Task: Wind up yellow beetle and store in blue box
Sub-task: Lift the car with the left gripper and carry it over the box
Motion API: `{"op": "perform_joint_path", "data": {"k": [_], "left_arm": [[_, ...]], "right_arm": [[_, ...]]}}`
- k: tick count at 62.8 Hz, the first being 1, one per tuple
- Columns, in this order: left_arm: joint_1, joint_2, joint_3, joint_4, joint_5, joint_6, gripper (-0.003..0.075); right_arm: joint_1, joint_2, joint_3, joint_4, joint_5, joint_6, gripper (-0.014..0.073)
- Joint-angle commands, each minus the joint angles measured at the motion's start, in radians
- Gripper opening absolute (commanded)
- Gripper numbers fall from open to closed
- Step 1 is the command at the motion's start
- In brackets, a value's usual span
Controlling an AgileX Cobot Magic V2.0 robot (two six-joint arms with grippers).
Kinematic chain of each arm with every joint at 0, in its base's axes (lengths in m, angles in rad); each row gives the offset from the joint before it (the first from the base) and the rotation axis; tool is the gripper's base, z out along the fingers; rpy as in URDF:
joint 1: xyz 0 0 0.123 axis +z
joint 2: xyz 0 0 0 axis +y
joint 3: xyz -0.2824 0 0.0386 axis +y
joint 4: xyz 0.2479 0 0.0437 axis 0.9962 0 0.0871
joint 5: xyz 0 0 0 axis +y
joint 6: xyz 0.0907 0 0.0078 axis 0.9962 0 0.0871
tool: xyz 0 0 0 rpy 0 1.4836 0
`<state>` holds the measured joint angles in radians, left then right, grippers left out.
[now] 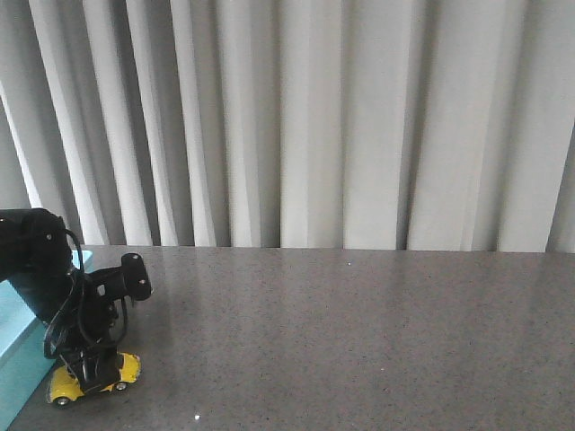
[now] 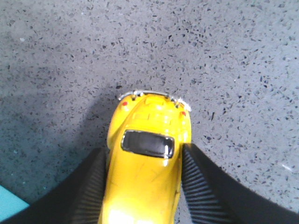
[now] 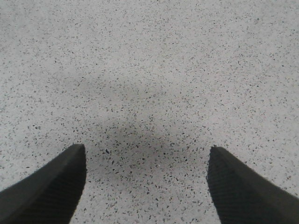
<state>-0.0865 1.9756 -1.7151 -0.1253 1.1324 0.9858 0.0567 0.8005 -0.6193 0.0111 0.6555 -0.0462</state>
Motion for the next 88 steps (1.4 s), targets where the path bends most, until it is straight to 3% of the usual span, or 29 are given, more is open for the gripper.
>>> {"op": "perform_joint_path", "data": {"k": [1, 19, 35, 61, 88], "left_arm": [[-0.006, -0.076, -0.025, -0.023, -0.019, -0.044, 0.0161], [0.021, -0.129, -0.183, -0.012, 0.026, -0.330, 0.0165], [0.156, -0.132, -0.359, -0.011, 0.068, -0.514, 0.0165], [0.405, -0.054, -0.368, -0.011, 0.064, -0.626, 0.0165], [0.412, 0.113, -0.368, -0.064, 0.020, -0.633, 0.0165]], "right_arm": [[-0.002, -0.007, -0.026, 0.000, -0.054, -0.003, 0.0526], [-0.002, -0.007, -0.026, 0.000, -0.055, -0.004, 0.0526], [-0.002, -0.007, -0.026, 0.000, -0.054, -0.004, 0.0526], [-0.002, -0.007, -0.026, 0.000, -0.054, -0.005, 0.0526], [-0.002, -0.007, -0.026, 0.000, -0.054, -0.005, 0.0526]]}}
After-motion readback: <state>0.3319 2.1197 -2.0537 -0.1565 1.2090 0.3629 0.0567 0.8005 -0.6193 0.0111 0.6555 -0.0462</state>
